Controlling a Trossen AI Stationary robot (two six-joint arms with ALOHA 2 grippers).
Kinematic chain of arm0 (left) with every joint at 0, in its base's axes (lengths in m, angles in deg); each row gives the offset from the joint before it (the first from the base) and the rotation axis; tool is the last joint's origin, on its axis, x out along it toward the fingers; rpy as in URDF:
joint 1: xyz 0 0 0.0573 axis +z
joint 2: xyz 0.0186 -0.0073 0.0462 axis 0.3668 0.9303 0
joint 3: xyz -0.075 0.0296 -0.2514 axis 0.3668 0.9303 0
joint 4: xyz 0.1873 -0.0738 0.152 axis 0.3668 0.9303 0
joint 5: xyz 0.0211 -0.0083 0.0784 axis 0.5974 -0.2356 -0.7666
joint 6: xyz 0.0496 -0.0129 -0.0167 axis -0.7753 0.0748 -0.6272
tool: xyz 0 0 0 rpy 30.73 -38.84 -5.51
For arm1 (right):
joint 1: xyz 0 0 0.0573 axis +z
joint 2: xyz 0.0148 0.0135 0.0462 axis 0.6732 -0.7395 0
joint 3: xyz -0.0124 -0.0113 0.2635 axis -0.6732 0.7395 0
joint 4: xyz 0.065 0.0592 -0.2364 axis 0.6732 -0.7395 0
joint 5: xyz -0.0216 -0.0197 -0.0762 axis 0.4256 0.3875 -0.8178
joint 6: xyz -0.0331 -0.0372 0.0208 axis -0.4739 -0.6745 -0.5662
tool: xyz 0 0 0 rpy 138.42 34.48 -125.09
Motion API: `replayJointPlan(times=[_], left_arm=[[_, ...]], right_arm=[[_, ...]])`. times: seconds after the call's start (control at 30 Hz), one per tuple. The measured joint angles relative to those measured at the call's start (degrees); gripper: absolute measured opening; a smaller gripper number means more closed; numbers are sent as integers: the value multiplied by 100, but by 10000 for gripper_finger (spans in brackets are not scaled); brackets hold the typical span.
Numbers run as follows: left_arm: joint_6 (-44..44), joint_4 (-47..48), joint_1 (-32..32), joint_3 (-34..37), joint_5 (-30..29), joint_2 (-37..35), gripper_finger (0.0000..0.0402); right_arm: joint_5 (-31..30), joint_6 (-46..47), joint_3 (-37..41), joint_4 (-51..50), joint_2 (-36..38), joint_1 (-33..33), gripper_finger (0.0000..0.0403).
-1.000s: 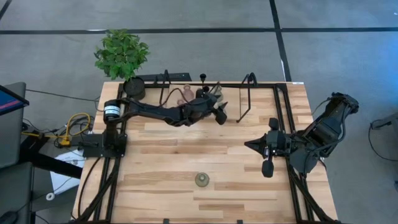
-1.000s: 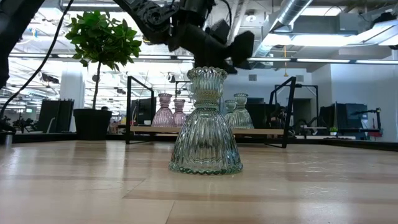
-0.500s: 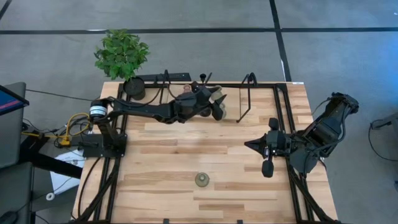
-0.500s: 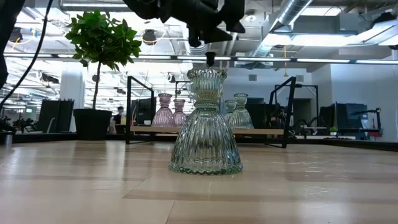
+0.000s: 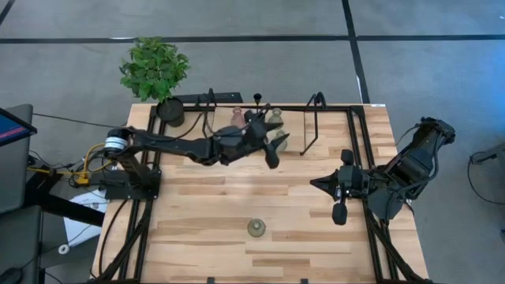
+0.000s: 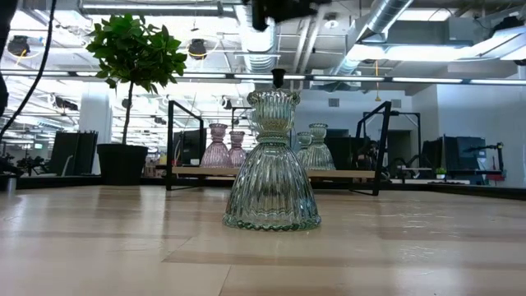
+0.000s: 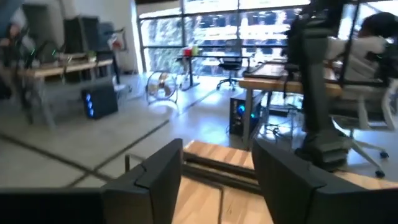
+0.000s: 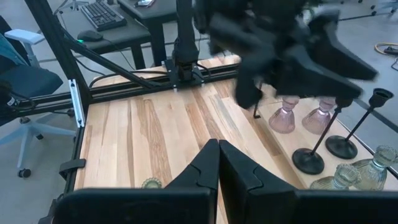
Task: Pick & Place candle stick holders
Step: Put the green candle holder on the shelf
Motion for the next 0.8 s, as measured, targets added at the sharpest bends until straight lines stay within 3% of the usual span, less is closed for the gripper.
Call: replayJointPlan(times=[0.1,0.37,0.5,0.8], left_arm=[[-347,366,-246,-2,3,-312,162],[-359,2405,-921,34,19,-1279,56],[-315,2618,-1351,289,47,-1686,9],[15,2621,-2273,1266,42,-2949,4]], right_arm=[[0,1,0,-2,0,0,0],[100,1,0,47,-19,-19,0],[227,1,0,241,-132,-90,0],[720,76,-4,873,-674,-325,0]])
